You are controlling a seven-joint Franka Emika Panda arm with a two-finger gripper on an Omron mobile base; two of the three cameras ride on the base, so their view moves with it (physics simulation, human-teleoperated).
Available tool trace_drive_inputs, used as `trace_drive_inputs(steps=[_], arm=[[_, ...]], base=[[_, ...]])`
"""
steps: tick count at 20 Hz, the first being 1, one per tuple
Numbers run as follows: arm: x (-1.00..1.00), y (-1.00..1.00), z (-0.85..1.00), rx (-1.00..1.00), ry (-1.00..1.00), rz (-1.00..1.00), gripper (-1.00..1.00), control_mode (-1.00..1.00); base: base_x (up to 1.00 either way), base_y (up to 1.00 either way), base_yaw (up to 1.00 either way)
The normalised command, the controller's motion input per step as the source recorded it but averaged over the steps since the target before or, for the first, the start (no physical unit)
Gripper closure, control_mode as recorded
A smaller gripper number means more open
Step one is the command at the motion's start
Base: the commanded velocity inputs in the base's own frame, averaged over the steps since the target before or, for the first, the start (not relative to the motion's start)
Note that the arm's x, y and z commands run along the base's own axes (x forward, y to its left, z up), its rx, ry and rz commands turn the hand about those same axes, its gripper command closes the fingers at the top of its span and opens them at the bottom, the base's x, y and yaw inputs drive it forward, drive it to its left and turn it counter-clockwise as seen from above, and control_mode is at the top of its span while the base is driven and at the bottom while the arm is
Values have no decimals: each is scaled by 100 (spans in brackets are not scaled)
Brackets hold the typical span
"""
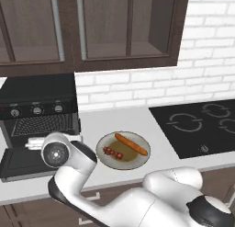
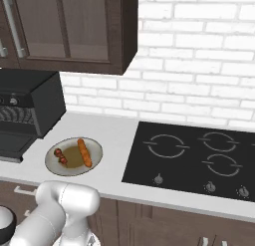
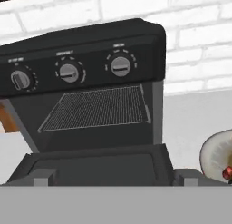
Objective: Pick up the kebab skewer and baguette bread, and place them inside the toaster oven. Close the toaster oven door and start by setting the timer.
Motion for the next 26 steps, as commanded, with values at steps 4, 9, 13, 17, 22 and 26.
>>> trace_drive_inputs(steps=[4,9,13,17,22,26], arm=[[45,22,0,0,-2,0,-100,-100],[30,26,-11,0,-3,0,-100,-100],[14,31,-33,-1,-1,0,-100,-100],[12,23,-22,0,-2,0,-100,-100],[33,21,-8,0,-1,0,-100,-100],[52,17,0,0,-1,0,-100,-100]], base=[[0,0,0],[0,0,0],[0,0,0],[0,0,0],[0,0,0],[0,0,0]])
